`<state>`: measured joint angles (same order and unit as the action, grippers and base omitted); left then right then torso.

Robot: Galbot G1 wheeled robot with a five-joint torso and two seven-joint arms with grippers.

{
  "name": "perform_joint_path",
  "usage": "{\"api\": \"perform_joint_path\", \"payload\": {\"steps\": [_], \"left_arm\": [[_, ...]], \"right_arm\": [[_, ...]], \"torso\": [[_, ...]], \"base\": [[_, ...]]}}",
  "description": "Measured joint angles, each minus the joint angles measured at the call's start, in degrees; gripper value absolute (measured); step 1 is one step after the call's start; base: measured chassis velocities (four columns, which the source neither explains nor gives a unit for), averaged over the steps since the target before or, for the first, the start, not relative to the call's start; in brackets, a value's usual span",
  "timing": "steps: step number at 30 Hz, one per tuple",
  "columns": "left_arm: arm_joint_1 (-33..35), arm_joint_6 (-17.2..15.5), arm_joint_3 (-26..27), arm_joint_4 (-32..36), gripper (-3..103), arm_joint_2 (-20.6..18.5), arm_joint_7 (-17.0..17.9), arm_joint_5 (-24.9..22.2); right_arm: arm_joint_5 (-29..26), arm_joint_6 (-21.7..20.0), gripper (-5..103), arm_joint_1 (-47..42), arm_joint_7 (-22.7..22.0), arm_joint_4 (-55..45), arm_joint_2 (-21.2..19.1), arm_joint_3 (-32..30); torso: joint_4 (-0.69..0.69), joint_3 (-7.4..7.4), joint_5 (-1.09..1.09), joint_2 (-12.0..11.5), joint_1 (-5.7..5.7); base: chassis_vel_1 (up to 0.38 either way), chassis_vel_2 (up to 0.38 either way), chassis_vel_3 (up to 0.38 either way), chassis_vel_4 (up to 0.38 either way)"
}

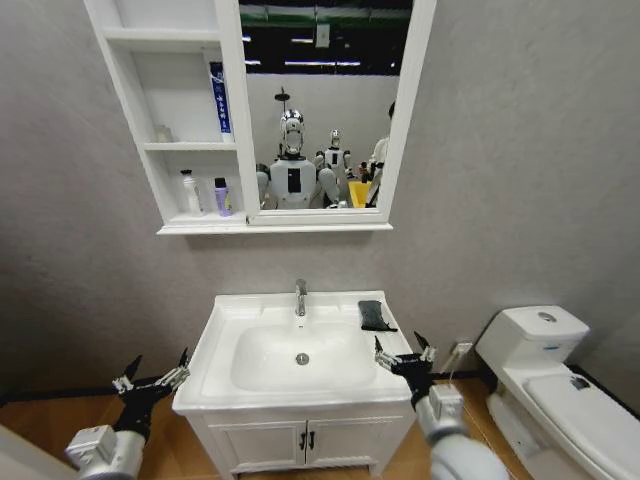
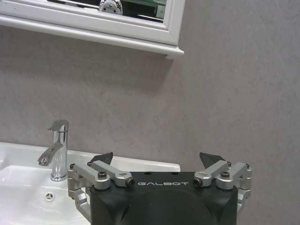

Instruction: Move facial cleanser and shampoo from washbasin to cabinet, then wipe washbasin with towel.

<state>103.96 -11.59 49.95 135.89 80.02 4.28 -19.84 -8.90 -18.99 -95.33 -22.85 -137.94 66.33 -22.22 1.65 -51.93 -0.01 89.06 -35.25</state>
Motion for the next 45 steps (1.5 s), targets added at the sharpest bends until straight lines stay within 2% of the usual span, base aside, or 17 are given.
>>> {"api": "perform_joint_path", "payload": {"steps": [9, 24, 26, 27, 29, 30, 32, 34, 35, 36, 38, 39, 41, 42, 44, 45], "left_arm": [[0.0, 0.0, 0.0, 0.0, 100, 0.0, 0.0, 0.0], [0.0, 0.01, -0.01, 0.0, 100, 0.0, 0.0, -0.01], [0.0, 0.01, 0.0, 0.0, 100, 0.0, 0.01, 0.0], [-0.01, 0.01, 0.0, 0.0, 100, 0.0, 0.01, 0.0], [0.0, 0.01, -0.01, 0.0, 100, 0.0, 0.0, -0.01], [0.0, 0.01, 0.0, 0.0, 100, 0.0, 0.0, 0.0], [0.0, 0.01, 0.0, -0.01, 100, 0.0, 0.0, 0.0], [0.0, 0.01, 0.0, 0.01, 100, 0.0, 0.0, 0.0], [0.0, 0.01, 0.0, 0.01, 100, 0.0, 0.0, 0.0], [0.0, 0.01, -0.01, -0.01, 100, 0.0, 0.0, -0.01], [0.0, 0.01, -0.01, -0.01, 100, 0.0, 0.0, 0.0], [0.0, 0.01, 0.0, 0.0, 100, 0.0, 0.0, 0.0], [0.0, 0.01, 0.0, 0.01, 100, 0.0, 0.0, 0.0], [-0.01, 0.01, 0.0, -0.01, 100, 0.0, 0.0, 0.0], [0.0, 0.01, 0.0, -0.01, 100, 0.0, 0.0, 0.0], [0.0, 0.01, 0.0, 0.01, 100, 0.0, 0.0, 0.0]], "right_arm": [[0.44, 0.19, 100, -0.37, 0.0, -0.87, -0.65, 0.27], [1.4, 0.95, 100, -0.63, 0.46, -0.33, -0.69, 2.57], [1.44, 1.1, 100, -0.54, 0.69, 0.1, -0.81, 3.05], [1.44, 1.17, 100, -0.47, 0.83, 0.33, -1.04, 3.3], [1.44, 1.17, 100, -0.46, 0.99, 0.51, -1.31, 3.46], [1.44, 1.19, 100, -0.42, 1.23, 0.69, -1.65, 3.76], [1.44, 1.19, 100, -0.44, 1.36, 0.79, -2.02, 3.96], [1.41, 1.19, 100, -0.5, 1.75, 1.14, -2.93, 4.44], [1.41, 1.19, 100, -0.5, 1.75, 1.14, -2.93, 4.44], [1.41, 1.19, 100, -0.59, 1.92, 1.25, -3.37, 4.68], [1.41, 1.19, 100, -0.73, 2.02, 1.36, -3.81, 4.81], [1.4, 1.19, 100, -0.74, 2.05, 1.5, -4.15, 4.89], [1.37, 1.19, 100, -0.8, 2.1, 1.63, -4.66, 4.94], [1.34, 1.19, 100, -0.83, 2.18, 1.63, -5.05, 4.97], [1.29, 1.19, 100, -0.87, 2.33, 1.64, -5.28, 5.01], [1.26, 1.19, 100, -0.85, 2.46, 1.64, -5.39, 5.07]], "torso": [[-0.01, -0.02, 0.01, -0.01, -0.03], [0.01, -0.01, 0.04, -0.01, 0.0], [-0.01, -0.01, -0.04, -0.01, -0.01], [0.0, -0.01, 0.06, -0.01, 0.0], [0.01, -0.01, 0.07, -0.01, 0.0], [0.0, 0.0, -0.04, -0.01, 0.0], [-0.01, 0.0, -0.07, 0.0, 0.0], [0.01, -0.01, 0.1, -0.01, 0.0], [0.01, -0.01, 0.1, -0.01, 0.0], [0.0, 0.0, -0.05, 0.0, 0.0], [0.0, 0.0, -0.08, 0.0, 0.01], [0.0, 0.0, 0.08, 0.0, 0.02], [0.01, -0.01, 0.09, -0.01, 0.0], [0.0, -0.01, -0.1, -0.01, -0.01], [-0.01, 0.0, -0.02, 0.0, 0.0], [0.0, -0.01, 0.12, -0.01, -0.01]], "base": [[0.057, -0.056, -0.059, 0.066], [0.245, -0.26, -0.236, 0.243], [0.322, -0.368, -0.321, 0.334], [0.376, -0.343, -0.338, 0.353], [0.372, -0.351, -0.345, 0.353], [0.367, -0.378, -0.375, 0.374], [0.365, -0.378, -0.375, 0.368], [0.377, -0.333, -0.375, 0.356], [0.389, -0.333, -0.372, 0.352], [0.326, -0.408, -0.372, 0.352], [0.389, -0.358, -0.356, 0.352], [0.389, -0.358, -0.348, 0.341], [0.358, -0.311, -0.352, 0.36], [0.29, -0.373, -0.352, 0.375], [0.29, -0.329, -0.332, 0.375], [0.384, -0.329, -0.351, 0.325]]}}
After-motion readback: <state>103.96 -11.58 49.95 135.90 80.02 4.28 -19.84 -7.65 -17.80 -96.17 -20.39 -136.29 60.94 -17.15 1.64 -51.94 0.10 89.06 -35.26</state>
